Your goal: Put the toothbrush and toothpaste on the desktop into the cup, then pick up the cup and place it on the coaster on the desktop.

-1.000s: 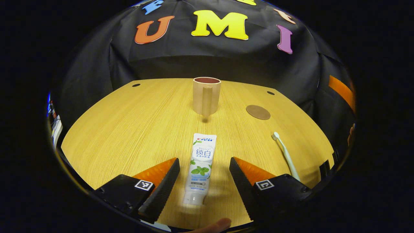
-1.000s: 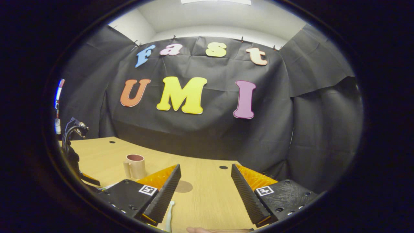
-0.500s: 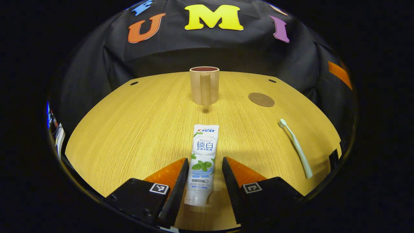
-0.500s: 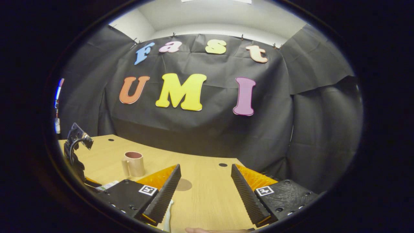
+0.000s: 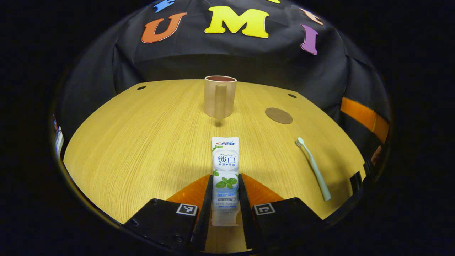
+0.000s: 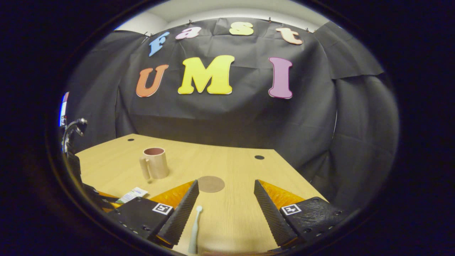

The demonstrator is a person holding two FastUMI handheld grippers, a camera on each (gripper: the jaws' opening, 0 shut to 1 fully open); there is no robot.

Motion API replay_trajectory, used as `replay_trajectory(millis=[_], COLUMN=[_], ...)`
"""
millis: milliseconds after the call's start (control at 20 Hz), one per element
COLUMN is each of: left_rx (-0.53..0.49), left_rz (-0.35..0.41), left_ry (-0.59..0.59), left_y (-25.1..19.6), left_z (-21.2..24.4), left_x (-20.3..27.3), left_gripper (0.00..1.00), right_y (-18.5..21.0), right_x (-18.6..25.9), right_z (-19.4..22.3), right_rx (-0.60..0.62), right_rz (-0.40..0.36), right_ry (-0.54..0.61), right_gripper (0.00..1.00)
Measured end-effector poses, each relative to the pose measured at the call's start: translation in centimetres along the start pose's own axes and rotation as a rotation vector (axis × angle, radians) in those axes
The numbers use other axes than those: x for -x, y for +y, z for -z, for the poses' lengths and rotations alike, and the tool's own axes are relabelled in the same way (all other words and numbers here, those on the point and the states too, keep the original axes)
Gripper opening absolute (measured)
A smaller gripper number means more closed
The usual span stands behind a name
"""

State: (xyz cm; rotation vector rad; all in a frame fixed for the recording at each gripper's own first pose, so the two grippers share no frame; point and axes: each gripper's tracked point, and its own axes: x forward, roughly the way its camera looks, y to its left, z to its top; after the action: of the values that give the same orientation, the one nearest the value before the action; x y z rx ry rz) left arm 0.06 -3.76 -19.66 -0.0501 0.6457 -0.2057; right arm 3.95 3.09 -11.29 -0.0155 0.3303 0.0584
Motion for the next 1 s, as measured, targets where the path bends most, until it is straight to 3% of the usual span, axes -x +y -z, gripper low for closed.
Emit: replay_trajectory(millis=[150,200,250,400,500,800,1000], left_rx=[-0.014,-0.008,-0.008,-0.015,-0.007,-0.006,-0.007], left_rz=[-0.033,-0.049,-0.063,-0.1,-0.098,-0.096,-0.086], left_ry=[-0.074,-0.11,-0.148,-0.262,-0.318,-0.432,-0.447], left_y=[0.5,1.0,1.3,1.1,0.9,0.9,0.6], left_z=[-1.7,-2.4,-3.4,-5.3,-6.5,-8.5,-8.8], left_x=[0.8,1.1,1.5,3.1,3.8,5.7,6.0], left_gripper=[0.43,0.48,0.43,0.43,0.43,0.43,0.43], right_y=[1.6,2.4,3.2,4.7,5.8,5.4,5.6], right_x=[-1.1,-1.4,-1.7,-2.2,-2.4,-2.7,-2.4], right_z=[2.5,3.7,4.8,8.1,9.3,10.8,11.9], right_rx=[0.029,0.035,0.036,0.035,0.016,-0.038,-0.06], right_rz=[-0.017,-0.033,-0.05,-0.071,-0.098,-0.087,-0.106], right_ry=[0.078,0.112,0.145,0.254,0.308,0.387,0.451], right_gripper=[0.95,0.95,0.96,0.95,0.95,0.95,0.93])
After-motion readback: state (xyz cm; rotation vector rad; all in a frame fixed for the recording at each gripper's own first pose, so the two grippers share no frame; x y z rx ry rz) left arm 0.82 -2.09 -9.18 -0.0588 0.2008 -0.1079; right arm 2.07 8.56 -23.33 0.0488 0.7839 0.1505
